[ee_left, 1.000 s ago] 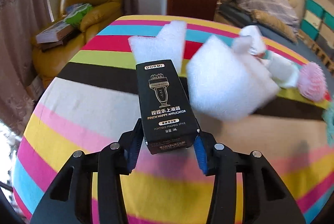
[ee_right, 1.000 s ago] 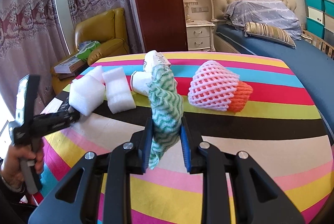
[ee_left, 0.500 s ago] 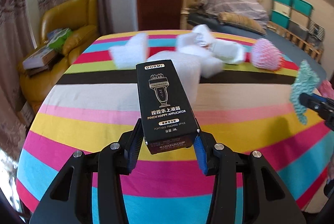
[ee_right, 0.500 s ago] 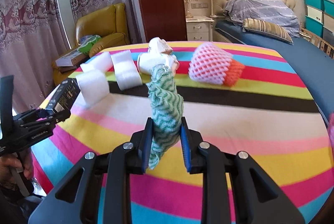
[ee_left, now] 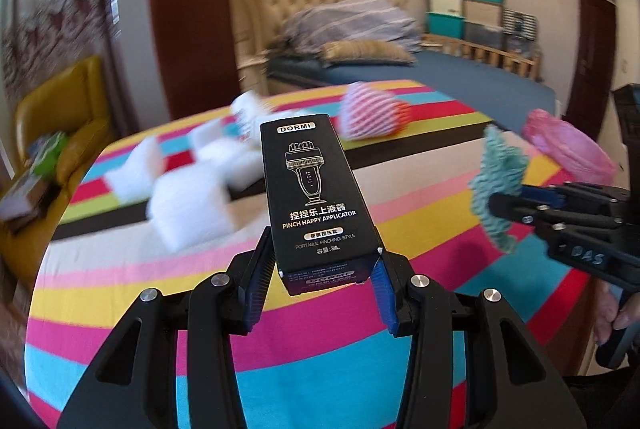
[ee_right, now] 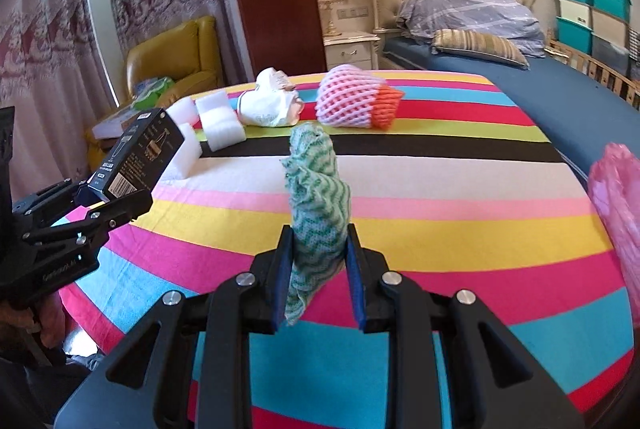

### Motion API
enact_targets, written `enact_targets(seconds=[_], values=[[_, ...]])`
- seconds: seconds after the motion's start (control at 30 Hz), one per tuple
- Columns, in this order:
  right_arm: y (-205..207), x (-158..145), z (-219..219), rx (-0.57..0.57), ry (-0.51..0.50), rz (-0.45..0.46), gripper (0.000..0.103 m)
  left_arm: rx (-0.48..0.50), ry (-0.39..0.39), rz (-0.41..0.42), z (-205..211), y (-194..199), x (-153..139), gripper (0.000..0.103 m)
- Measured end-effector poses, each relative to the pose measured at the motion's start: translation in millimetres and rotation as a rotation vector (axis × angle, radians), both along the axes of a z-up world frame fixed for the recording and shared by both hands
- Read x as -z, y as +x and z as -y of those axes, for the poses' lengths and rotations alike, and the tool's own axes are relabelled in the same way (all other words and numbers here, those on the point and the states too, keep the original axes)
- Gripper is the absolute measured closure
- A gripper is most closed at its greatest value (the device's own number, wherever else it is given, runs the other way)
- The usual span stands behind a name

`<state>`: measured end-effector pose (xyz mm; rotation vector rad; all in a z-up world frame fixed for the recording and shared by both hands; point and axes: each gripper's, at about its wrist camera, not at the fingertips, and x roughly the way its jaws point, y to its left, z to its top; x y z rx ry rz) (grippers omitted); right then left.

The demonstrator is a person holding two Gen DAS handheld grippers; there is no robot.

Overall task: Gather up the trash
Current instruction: 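Carry the black box and zigzag cloth to the pink bin and release both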

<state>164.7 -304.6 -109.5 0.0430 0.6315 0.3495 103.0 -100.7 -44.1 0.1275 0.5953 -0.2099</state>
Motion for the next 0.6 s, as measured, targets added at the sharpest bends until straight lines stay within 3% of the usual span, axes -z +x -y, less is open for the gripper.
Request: enact_targets(seconds=[0.27, 0.6], values=[[-13.6, -9.2, 36.8, 0.086, 0.010, 0.041, 0.078, 0.106, -0.004, 0.047, 48.6, 6.8, -11.7, 0.061], [-22.8, -24.0, 115.1, 0.243, -0.026, 0.075, 0.078, 0.275, -0.043, 0.003, 132.3, 38.8, -15.4, 0.061]])
